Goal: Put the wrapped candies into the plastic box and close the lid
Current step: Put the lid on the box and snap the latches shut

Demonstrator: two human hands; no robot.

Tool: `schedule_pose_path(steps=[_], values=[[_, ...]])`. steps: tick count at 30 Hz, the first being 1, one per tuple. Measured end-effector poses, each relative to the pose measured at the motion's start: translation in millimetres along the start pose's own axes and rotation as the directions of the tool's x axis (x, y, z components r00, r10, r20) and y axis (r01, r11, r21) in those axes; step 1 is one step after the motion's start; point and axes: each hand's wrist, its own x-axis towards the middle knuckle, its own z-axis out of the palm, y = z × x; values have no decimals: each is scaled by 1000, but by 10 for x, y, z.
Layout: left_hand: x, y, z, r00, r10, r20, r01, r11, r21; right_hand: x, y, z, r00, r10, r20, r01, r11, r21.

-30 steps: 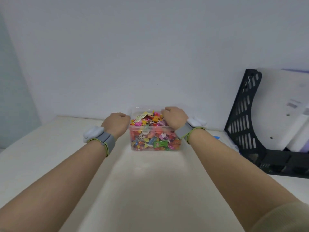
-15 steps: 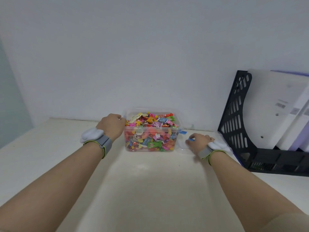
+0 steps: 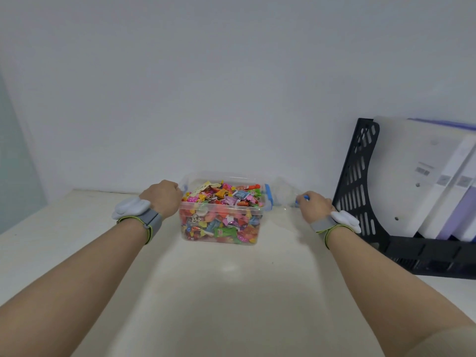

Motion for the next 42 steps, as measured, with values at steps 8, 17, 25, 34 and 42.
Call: schedule_pose_path(steps=[8, 17, 25, 34, 42], values=[[-22, 6, -45, 996, -45, 81, 45, 999, 4, 72, -363, -298, 996, -29, -88, 49, 972, 228], [60, -148, -40, 1000, 10, 11, -9, 996, -94, -109, -1556, -196, 905, -393, -165, 382, 919, -94], [120, 74, -272, 928, -48, 368, 343, 492, -800, -388, -1936, 334, 822, -549, -153, 521, 832, -189], [148, 93, -212, 959, 4, 283, 281, 118, -952, -314, -1657, 431, 737, -624, -260, 636, 770, -47], [127, -67, -173, 945, -60, 322, 327, 122, -937, -92, -1080, 48, 994, -28, 109, 9, 984, 175]])
